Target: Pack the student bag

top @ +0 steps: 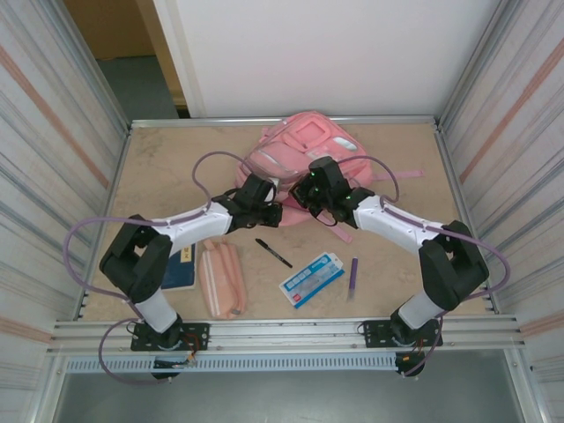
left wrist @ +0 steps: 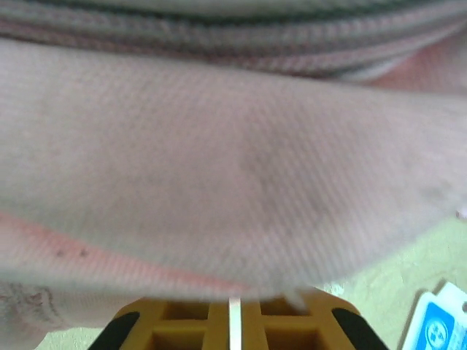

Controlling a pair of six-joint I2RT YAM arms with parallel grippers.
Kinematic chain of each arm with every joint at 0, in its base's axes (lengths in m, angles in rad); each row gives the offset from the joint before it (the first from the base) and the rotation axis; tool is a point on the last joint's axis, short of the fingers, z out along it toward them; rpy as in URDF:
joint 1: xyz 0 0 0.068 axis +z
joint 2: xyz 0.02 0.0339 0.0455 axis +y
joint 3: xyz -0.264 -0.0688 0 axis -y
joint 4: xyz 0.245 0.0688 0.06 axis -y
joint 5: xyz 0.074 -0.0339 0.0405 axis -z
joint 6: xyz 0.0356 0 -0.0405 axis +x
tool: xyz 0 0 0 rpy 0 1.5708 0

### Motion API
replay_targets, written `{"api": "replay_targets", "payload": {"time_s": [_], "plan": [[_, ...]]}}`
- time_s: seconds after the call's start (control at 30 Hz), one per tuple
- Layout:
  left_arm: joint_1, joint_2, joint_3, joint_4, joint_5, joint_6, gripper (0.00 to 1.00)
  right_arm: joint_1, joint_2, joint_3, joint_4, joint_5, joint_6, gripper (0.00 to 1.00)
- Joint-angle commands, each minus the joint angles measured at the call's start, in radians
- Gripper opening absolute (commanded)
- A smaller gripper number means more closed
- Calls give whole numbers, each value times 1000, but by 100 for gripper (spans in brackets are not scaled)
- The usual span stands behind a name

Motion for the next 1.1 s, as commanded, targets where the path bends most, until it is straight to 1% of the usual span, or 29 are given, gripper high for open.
{"api": "replay_targets", "payload": {"time_s": [0.0, 0.07, 0.13, 0.23, 0.33, 0.43, 0.47, 0.63, 0.73, 0.8, 0.93, 1.07], "plan": [[4, -77, -29, 57, 92, 41, 4, -10, -80, 2, -8, 6, -53, 0], [9, -99, -56, 90, 136, 40, 0, -25, -92, -6, -20, -7, -69, 0], [17, -115, -80, 116, 173, 34, 0, -39, -101, -17, -36, -18, -88, 0], [27, -125, -98, 119, 195, 45, 0, -66, -113, -43, -44, -39, -97, 0], [35, -122, -111, 110, 198, 58, 0, -89, -129, -64, -59, -54, -114, 0], [36, -120, -126, 114, 208, 91, 0, -106, -145, -77, -93, -38, -144, 0], [37, -119, -134, 127, 215, 100, 0, -114, -149, -79, -103, -38, -188, 0], [54, -124, -161, 148, 169, 107, 0, -149, -167, -108, -145, -31, -235, 0], [94, -119, -175, 161, 168, 105, 0, -197, -180, -135, -146, -63, -248, 0], [112, -115, -170, 153, 179, 130, 0, -238, -191, -149, -147, -91, -268, 0], [116, -95, -136, 105, 184, 215, 0, -333, -180, -137, -171, -174, -367, 0], [115, -81, -120, 110, 215, 213, 0, -405, -135, -83, -220, -240, -425, 0]]}}
